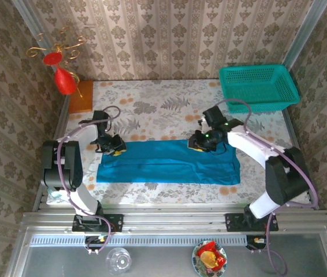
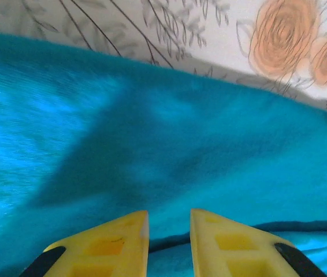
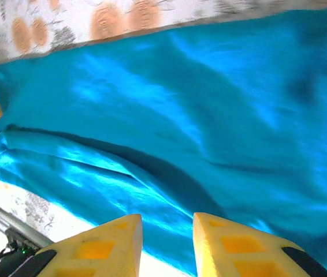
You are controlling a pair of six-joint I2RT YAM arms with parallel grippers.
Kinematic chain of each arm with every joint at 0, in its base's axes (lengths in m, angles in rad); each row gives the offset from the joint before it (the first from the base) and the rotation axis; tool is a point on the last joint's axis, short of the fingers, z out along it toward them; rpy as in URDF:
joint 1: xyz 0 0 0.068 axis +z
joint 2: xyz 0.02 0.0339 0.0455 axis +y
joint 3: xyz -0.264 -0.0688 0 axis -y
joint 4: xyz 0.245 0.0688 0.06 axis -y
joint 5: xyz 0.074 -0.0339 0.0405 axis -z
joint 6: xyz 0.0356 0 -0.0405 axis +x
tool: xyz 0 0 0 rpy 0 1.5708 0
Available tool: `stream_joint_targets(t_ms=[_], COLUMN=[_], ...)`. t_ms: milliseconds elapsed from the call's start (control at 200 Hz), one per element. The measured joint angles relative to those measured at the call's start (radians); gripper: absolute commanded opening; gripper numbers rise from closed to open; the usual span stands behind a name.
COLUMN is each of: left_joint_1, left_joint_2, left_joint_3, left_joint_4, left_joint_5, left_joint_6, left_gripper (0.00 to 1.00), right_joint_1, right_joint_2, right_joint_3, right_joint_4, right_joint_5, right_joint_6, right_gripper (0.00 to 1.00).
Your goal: Fold the inside-out t-shirt
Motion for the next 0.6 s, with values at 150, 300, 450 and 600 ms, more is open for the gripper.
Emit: stream_joint_targets(t_ms=[150,300,450,600], left_joint_1=[-0.003,-0.003,-0.003,-0.003], left_joint_2=[-0.016,-0.094,-0.167,-0.203], left_joint_3=[-0.069,-0.163,-0.218,-0.256], left_joint_4=[0.016,0.014,0.013,0.015], left_joint_5=[0.021,0.023,0.018,0.0], left_joint_6=[0.0,-0.001,-0.008,-0.021], left_gripper=[0.26,0.25,0.25,0.25], right_joint_1=[0.081,0.141,0.179,0.2], right_joint_2=[0.124,0.235,0.315,0.376], right_joint_3=[0.092,0.18,0.241,0.285], right_joint_4=[0.031,0.035,0.032,0.023], right_joint_5=[-0.021,-0.029,-0.044,-0.05], right_joint_6=[0.008,0.016,0.023,0.023], right_gripper=[0.31,0.31,0.31,0.31])
